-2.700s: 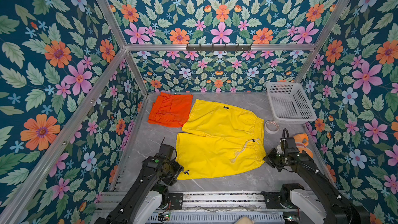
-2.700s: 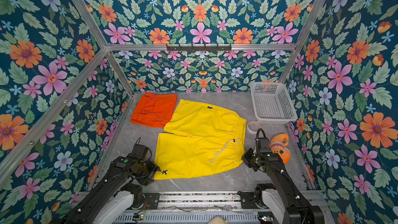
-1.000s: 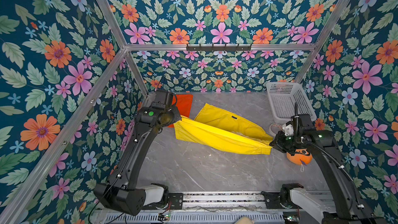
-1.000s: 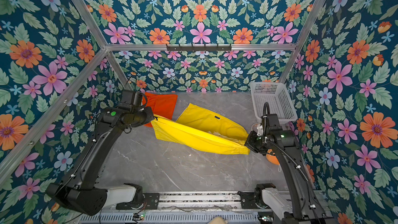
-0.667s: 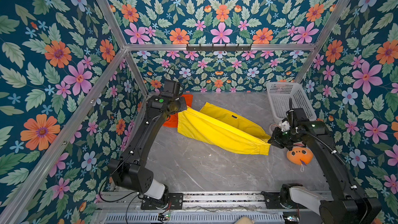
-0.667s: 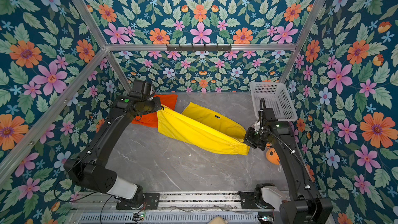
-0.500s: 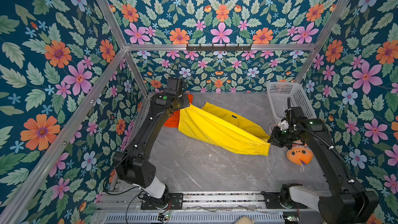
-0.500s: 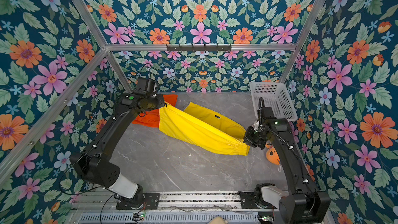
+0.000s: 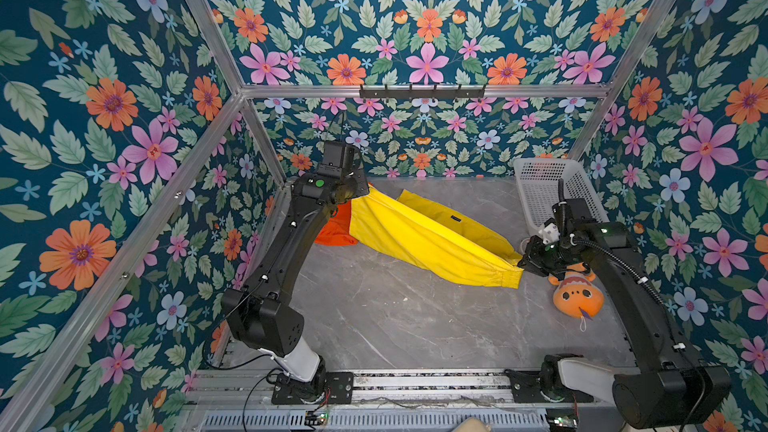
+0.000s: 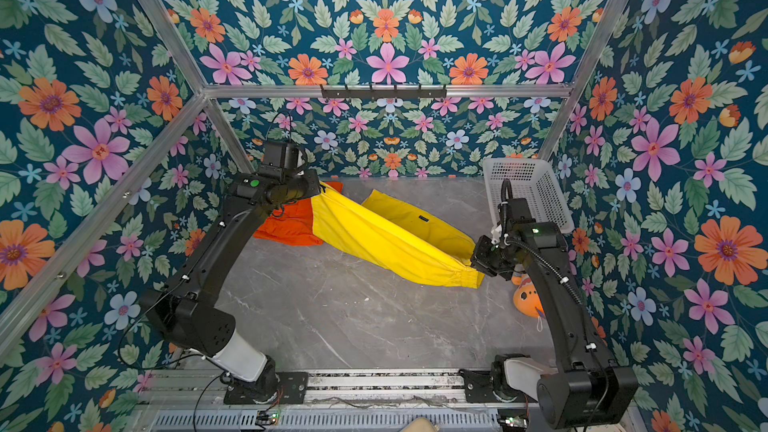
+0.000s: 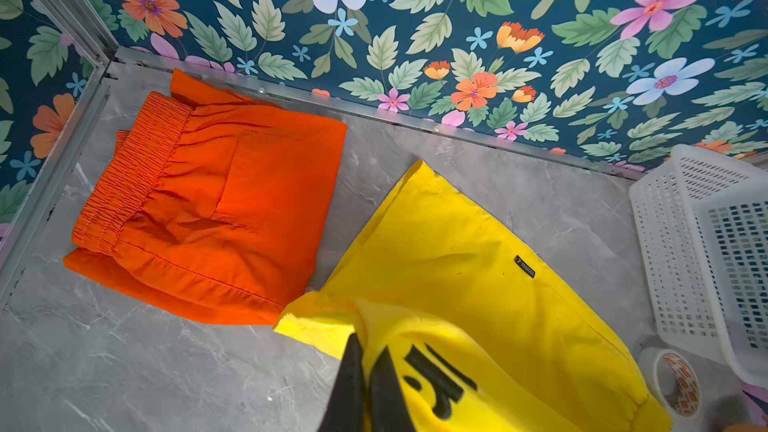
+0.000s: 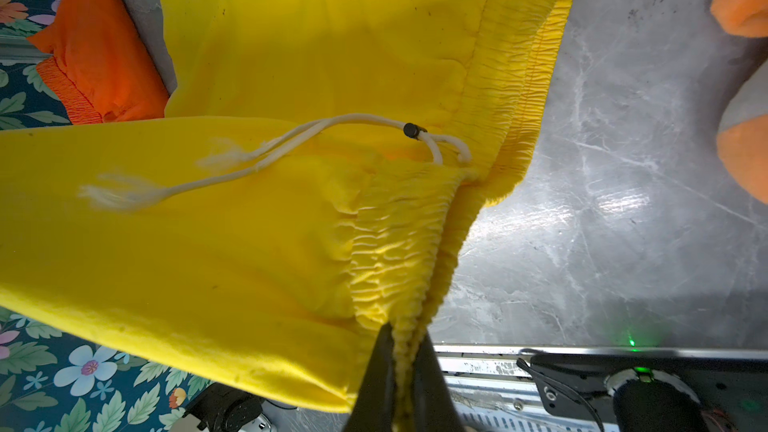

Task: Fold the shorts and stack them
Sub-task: 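Lift the near edge with both grippers and fold it over onto the far half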

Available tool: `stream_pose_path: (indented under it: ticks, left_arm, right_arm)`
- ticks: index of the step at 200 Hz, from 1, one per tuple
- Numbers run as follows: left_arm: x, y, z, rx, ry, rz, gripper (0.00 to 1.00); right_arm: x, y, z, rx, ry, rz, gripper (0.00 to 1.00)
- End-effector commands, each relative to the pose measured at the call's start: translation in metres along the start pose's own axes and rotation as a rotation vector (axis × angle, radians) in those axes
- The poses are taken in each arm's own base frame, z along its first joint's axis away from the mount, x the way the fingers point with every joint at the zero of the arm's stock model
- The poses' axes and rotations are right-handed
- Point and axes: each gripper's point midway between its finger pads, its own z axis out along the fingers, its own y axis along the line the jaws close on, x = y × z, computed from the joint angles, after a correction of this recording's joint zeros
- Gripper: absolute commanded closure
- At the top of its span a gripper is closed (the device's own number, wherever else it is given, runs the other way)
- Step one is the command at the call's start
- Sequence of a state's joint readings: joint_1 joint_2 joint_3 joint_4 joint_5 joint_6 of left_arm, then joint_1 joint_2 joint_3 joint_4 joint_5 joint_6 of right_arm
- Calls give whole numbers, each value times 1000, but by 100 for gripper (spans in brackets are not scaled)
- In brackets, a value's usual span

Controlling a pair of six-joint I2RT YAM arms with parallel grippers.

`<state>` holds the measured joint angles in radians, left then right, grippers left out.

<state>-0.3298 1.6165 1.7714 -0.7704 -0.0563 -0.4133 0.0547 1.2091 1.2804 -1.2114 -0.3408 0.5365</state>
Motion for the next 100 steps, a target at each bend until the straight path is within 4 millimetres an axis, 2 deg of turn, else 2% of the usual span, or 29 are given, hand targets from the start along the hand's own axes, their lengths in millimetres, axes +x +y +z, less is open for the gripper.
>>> stream_pose_path:
  ticks: [1, 41, 100]
  left_arm:
    - [-18, 12, -2, -68, -90, 12, 100]
    - [-15, 7, 17, -59, -71, 30, 100]
    - [-31, -8, 54, -20, -109, 41, 100]
  right_arm:
    - [8, -17, 0, 80, 22, -2, 95]
    - [3, -19, 5, 77, 24, 11, 95]
    - [-8, -26, 22, 79, 51, 47, 95]
